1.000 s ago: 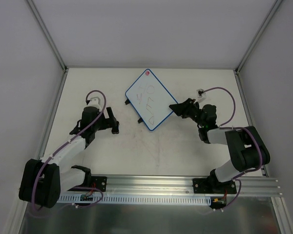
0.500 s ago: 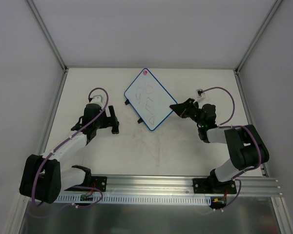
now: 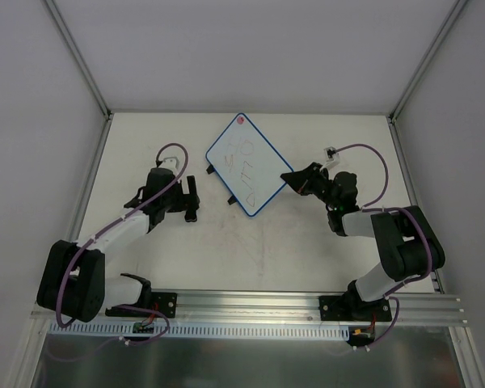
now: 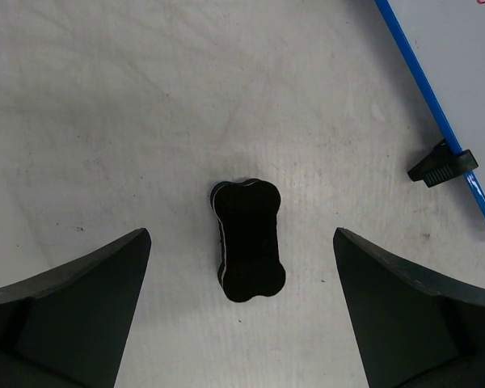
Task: Erase the whiteboard
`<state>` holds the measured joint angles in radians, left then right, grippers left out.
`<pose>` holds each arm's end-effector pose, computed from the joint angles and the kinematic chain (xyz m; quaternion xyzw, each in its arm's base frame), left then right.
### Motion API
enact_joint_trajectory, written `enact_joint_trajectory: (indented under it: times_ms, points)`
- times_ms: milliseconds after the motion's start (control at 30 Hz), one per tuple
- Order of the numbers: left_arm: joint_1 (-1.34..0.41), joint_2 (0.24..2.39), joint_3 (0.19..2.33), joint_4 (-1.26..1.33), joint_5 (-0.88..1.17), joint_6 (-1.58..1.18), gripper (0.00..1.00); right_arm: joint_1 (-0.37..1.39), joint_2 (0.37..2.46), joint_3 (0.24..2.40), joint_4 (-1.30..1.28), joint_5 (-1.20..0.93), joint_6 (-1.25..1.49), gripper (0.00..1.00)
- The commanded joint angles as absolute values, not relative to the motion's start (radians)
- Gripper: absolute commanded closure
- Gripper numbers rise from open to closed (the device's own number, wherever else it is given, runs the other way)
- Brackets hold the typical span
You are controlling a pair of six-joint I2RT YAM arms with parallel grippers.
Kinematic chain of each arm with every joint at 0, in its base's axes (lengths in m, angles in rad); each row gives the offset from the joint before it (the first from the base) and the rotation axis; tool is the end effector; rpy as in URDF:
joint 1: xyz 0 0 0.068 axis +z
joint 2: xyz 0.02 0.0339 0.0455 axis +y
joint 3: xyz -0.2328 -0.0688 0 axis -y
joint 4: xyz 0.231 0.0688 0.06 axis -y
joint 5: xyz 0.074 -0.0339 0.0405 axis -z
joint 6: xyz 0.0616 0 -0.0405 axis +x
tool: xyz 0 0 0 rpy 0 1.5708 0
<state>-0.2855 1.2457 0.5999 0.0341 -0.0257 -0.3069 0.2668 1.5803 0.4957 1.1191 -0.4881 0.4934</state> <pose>0.2665 -0.0766 0.1651 -0.0154 0.8870 -0.1238 0.4446 0.2929 0.1100 0.1745 -0.0964 0.6895 0.4148 0.5858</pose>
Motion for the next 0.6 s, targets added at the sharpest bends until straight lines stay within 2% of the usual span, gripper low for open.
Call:
enact_joint_trajectory:
  times_ms: [0,167,567]
  points:
    - [-0.31,1.265,0.656,0.005,-0.021,-0.293,0.03,0.265,1.591,0.529,1.184,-0.5,0.454,1.0]
    - [-0.327,1.287,0.663,0.005,-0.04,-0.281,0.06,0.267,1.594,0.528,1.186,-0.502,0.454,1.0]
    - [-0.347,1.442,0.764,-0.132,-0.107,-0.293,0.27,0.265,1.6,0.534,1.183,-0.506,0.459,1.0]
